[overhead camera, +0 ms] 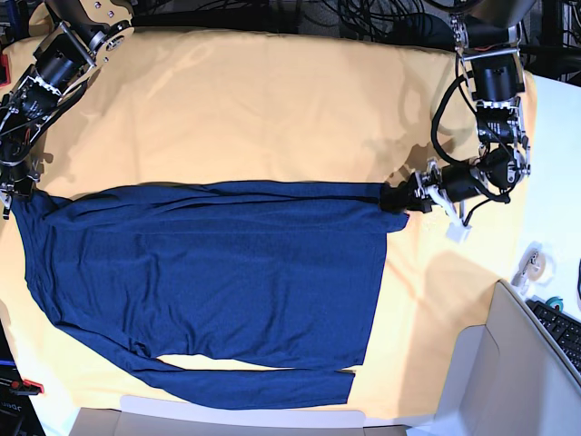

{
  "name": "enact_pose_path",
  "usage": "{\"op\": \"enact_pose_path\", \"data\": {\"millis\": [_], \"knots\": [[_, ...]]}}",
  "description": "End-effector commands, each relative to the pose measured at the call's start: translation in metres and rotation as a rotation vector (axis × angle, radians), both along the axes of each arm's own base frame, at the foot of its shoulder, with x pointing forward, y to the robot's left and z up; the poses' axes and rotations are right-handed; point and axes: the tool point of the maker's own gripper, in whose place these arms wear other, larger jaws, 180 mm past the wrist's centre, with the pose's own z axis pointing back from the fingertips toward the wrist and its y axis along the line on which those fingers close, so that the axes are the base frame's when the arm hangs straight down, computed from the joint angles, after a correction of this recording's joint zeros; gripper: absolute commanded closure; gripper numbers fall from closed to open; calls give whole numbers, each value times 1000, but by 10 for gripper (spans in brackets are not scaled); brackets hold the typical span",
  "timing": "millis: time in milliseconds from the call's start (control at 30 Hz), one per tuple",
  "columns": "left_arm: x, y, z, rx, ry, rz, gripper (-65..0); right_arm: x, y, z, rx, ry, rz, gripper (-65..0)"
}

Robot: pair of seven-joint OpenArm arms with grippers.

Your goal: Fold the T-shirt properly

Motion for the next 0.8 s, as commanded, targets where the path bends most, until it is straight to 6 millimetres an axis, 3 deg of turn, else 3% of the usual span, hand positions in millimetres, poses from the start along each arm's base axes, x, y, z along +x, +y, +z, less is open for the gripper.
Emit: {"op": "enact_pose_path", "data": {"millis": [0, 167, 433, 533, 633, 767], "knots": [[6, 3, 6, -3, -17, 9, -310, 5, -6, 11, -13, -23, -2, 0], [25, -6, 17, -34, -40, 11, -310, 5, -6, 11, -13, -23, -2, 0], [31, -14, 15, -65, -40, 30, -295, 5, -6, 11, -13, -23, -2, 0], [31, -17, 15, -67, -43, 30, -202, 5, -5, 11, -11, -23, 0, 0], [31, -18, 14, -68, -41, 26, -23, 4, -4, 9, -9, -19, 3, 0], [30, -17, 14, -62, -39, 22, -8, 4, 4, 4, 5, -18, 8, 0]]}}
